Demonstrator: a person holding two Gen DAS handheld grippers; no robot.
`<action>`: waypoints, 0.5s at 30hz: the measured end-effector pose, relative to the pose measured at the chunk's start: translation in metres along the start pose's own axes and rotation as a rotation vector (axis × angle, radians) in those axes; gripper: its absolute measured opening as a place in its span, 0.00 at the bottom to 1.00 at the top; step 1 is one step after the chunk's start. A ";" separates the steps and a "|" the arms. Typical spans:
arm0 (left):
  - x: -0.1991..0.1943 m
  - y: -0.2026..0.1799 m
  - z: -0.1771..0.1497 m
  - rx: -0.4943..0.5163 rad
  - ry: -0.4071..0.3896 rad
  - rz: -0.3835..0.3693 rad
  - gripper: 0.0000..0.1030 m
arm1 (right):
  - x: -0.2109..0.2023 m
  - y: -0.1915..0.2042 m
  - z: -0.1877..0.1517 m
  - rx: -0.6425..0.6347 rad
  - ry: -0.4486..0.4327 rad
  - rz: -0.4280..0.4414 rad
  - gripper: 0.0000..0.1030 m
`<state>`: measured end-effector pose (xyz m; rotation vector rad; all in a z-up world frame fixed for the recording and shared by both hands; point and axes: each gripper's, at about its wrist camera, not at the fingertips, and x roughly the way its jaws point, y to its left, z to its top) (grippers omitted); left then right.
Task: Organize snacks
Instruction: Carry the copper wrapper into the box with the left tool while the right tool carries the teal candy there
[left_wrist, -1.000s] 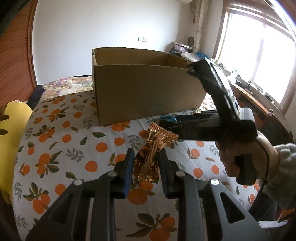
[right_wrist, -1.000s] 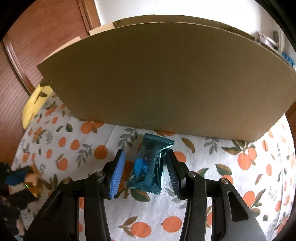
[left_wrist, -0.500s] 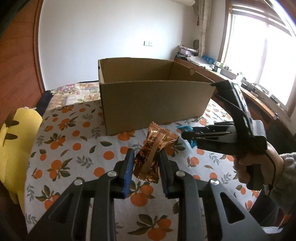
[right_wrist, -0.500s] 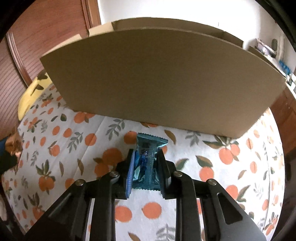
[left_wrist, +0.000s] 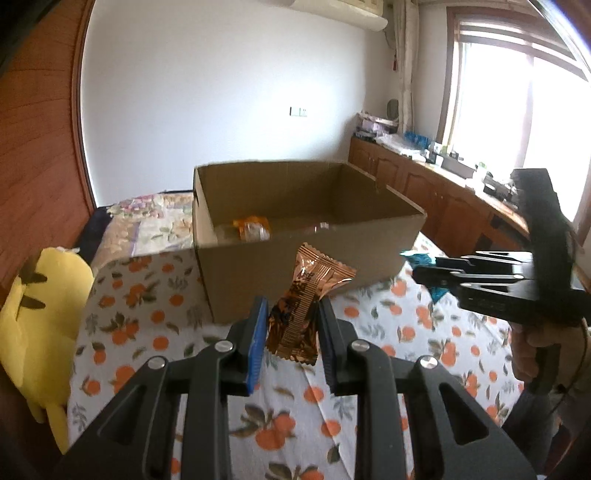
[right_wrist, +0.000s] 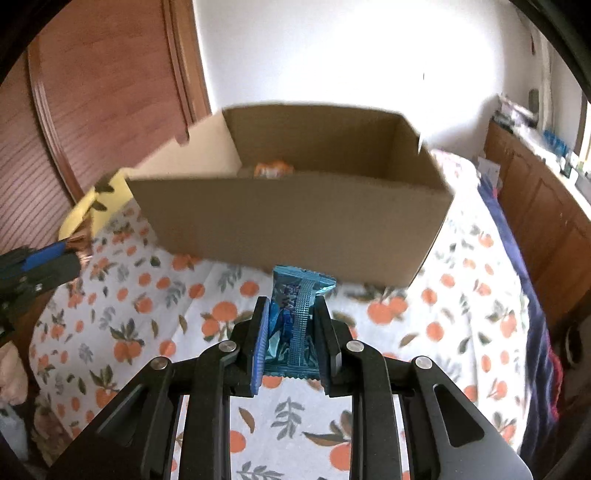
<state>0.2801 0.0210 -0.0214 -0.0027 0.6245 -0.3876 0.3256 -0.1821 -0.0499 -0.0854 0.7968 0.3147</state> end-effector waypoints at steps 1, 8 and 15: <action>0.000 0.001 0.006 -0.001 -0.010 -0.002 0.23 | -0.008 -0.001 0.006 0.000 -0.019 0.006 0.20; 0.005 0.005 0.040 0.010 -0.064 0.015 0.24 | -0.038 0.001 0.040 -0.046 -0.111 0.024 0.20; 0.011 0.008 0.070 0.017 -0.111 0.017 0.24 | -0.051 0.002 0.071 -0.089 -0.166 0.028 0.20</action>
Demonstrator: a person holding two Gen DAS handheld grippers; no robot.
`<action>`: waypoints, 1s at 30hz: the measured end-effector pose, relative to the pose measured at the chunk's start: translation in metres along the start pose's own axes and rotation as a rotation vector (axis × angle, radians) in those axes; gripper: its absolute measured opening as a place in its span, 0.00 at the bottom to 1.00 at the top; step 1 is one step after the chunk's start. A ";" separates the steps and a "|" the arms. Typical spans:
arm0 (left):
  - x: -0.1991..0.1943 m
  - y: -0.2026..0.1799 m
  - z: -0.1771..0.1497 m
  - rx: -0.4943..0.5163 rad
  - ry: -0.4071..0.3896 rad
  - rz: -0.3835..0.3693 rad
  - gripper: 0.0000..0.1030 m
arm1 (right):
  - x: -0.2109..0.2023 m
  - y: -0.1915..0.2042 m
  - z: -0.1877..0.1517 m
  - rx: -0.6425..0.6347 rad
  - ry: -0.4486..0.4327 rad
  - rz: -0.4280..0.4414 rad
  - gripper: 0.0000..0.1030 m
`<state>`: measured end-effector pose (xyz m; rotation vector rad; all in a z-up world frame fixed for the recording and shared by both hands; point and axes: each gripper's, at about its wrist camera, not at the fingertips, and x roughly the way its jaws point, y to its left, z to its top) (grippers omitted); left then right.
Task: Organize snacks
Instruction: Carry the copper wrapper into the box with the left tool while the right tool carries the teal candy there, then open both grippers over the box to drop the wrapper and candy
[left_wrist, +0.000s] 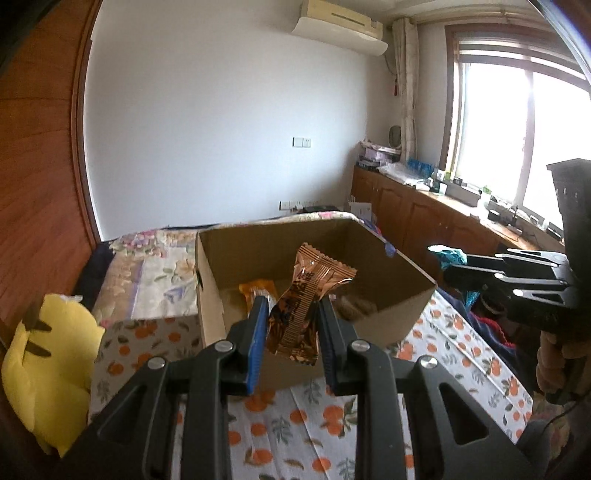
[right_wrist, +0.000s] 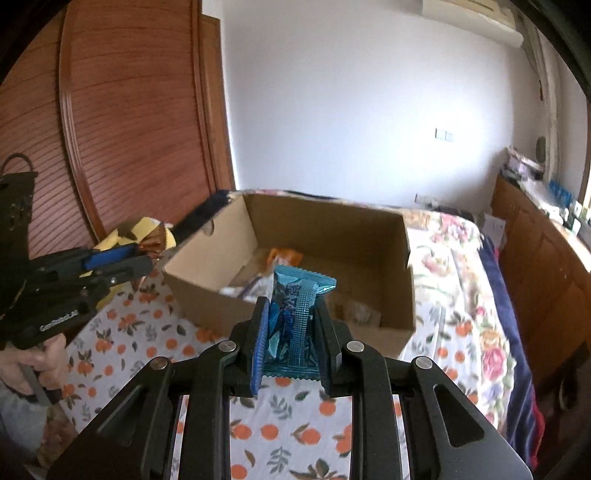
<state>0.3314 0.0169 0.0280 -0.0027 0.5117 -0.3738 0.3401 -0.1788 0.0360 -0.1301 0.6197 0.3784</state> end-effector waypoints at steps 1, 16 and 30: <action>0.001 0.000 0.004 0.002 -0.007 -0.001 0.24 | -0.001 0.000 0.002 -0.004 -0.006 0.000 0.20; 0.052 0.006 0.036 -0.002 -0.008 -0.015 0.24 | 0.017 -0.004 0.042 -0.051 -0.086 0.015 0.21; 0.097 0.003 -0.002 -0.003 0.120 0.003 0.24 | 0.083 -0.021 0.017 0.009 0.037 -0.001 0.21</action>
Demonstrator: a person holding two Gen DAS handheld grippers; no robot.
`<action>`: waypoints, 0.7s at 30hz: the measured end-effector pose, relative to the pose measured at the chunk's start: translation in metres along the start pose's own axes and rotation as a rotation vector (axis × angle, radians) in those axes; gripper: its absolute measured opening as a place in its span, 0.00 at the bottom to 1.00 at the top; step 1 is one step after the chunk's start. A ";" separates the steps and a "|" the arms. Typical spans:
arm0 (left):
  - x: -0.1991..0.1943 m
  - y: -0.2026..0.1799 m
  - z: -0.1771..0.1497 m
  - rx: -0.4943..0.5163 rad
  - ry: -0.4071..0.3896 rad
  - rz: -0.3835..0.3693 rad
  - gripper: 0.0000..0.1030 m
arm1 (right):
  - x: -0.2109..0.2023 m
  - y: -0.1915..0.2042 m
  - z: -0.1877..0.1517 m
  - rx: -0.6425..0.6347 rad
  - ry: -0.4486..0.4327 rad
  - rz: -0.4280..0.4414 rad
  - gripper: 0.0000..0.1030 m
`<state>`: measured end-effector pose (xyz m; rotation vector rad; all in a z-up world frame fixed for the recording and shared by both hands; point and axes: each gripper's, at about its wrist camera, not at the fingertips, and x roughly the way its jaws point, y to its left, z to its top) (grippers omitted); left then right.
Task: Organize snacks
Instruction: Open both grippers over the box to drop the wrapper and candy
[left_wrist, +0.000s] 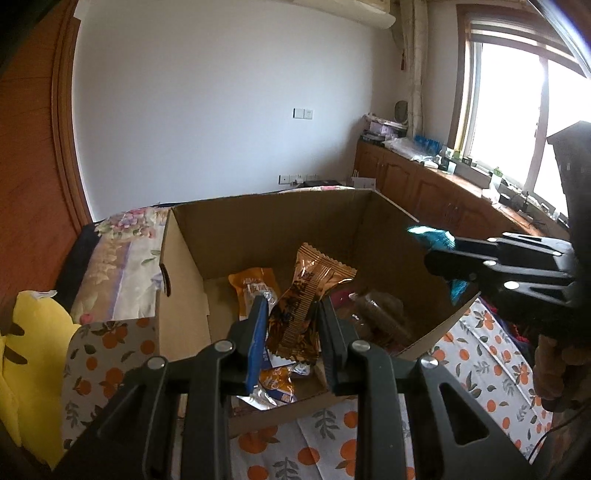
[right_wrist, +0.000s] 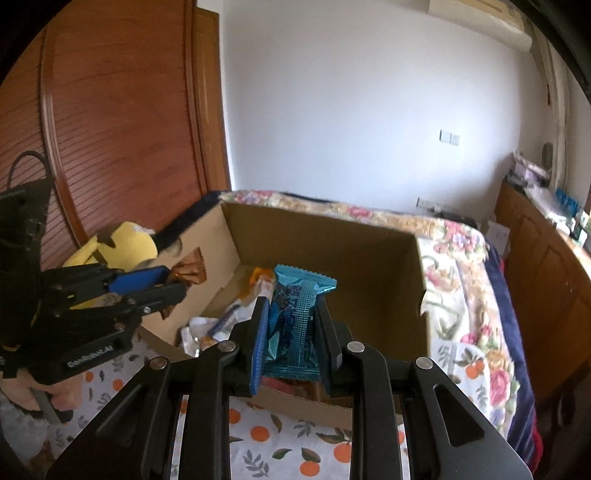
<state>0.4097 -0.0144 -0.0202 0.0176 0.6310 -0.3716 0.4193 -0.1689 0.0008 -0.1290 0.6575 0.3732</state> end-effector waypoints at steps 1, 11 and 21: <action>0.004 0.000 0.000 0.004 0.007 0.001 0.24 | 0.004 -0.002 -0.001 0.002 0.008 -0.003 0.21; 0.024 -0.010 -0.008 0.020 0.087 0.013 0.26 | 0.054 -0.011 -0.018 0.046 0.110 -0.014 0.21; 0.024 -0.007 -0.007 0.000 0.090 0.036 0.39 | 0.058 -0.013 -0.021 0.059 0.118 -0.009 0.27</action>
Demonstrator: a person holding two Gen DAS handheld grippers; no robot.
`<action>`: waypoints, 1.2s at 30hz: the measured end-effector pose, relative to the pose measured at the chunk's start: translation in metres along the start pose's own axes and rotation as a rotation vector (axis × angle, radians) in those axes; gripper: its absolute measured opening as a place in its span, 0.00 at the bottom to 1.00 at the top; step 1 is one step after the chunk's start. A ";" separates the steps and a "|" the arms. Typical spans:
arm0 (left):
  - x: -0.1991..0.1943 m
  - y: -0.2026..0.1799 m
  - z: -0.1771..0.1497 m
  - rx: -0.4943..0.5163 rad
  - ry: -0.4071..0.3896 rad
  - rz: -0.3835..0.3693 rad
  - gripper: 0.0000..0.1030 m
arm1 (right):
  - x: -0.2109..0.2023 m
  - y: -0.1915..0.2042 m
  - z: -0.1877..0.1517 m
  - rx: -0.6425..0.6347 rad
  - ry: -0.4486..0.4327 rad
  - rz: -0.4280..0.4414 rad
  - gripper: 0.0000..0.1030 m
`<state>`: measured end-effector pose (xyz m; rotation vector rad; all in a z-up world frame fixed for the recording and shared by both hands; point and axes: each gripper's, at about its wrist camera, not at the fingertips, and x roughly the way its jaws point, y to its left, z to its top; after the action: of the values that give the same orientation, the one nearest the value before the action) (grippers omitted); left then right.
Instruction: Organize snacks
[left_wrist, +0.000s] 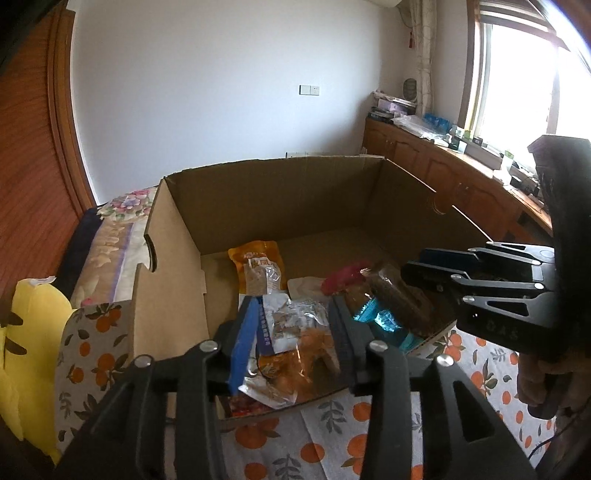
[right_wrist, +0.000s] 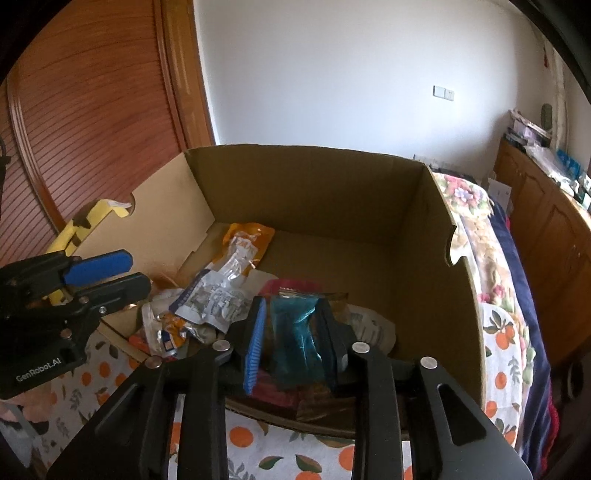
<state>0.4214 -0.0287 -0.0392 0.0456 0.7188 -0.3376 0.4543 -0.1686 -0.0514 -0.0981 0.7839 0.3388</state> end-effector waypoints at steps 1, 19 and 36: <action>0.000 0.000 0.000 -0.001 0.001 0.001 0.39 | -0.001 0.001 0.000 -0.001 0.000 -0.002 0.29; -0.107 -0.017 -0.008 0.028 -0.107 0.042 0.42 | -0.092 0.021 -0.018 0.034 -0.107 -0.015 0.29; -0.209 -0.065 -0.059 0.057 -0.187 0.036 0.44 | -0.207 0.052 -0.075 0.050 -0.230 -0.030 0.29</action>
<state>0.2165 -0.0204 0.0576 0.0793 0.5229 -0.3234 0.2497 -0.1895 0.0437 -0.0234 0.5622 0.2960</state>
